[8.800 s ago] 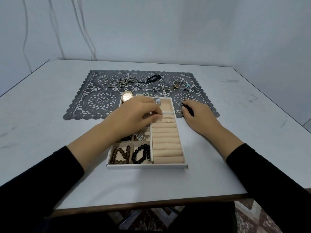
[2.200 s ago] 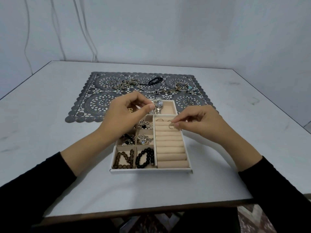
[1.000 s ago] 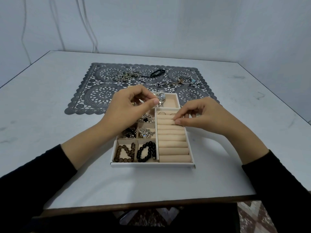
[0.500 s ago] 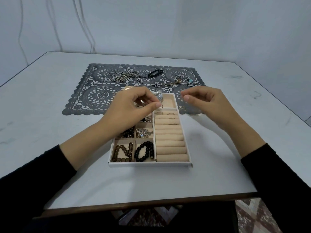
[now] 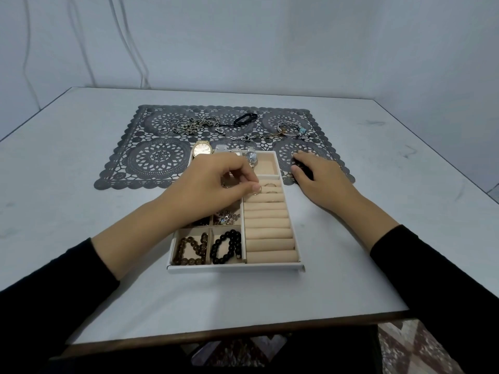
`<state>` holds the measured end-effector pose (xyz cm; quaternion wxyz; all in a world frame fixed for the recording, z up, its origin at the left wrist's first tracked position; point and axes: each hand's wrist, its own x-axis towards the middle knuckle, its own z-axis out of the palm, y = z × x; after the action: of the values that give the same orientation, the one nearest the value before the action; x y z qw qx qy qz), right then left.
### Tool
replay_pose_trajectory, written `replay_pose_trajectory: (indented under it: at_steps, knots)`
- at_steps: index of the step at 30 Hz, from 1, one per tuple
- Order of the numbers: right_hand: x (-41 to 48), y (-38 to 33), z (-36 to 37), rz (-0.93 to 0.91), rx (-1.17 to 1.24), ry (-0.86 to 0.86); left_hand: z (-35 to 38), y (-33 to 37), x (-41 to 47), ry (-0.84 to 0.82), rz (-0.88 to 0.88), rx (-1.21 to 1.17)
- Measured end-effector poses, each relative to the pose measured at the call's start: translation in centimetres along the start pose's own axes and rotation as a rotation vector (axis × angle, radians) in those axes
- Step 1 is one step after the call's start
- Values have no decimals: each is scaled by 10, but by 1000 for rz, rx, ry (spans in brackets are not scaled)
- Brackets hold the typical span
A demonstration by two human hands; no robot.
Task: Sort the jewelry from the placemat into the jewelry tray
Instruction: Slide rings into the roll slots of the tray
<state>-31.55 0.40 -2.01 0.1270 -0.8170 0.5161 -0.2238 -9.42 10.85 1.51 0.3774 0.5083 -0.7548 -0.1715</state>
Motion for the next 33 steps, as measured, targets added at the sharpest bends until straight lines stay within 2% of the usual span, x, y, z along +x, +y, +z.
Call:
replay_pose_trajectory:
  at_steps: [8, 15, 20, 33]
  knots:
    - [0, -1, -1, 9, -9, -9, -2, -2, 0, -87, 142, 102]
    - [0, -1, -1, 10, -14, -16, -9, -2, -1, -171, 157, 124]
    - [0, -1, -2, 7, -13, -12, -14, -2, 2, -229, 101, 121]
    - [-2, -4, -3, -1, -9, -6, -12, 1, 5, -234, -77, -8]
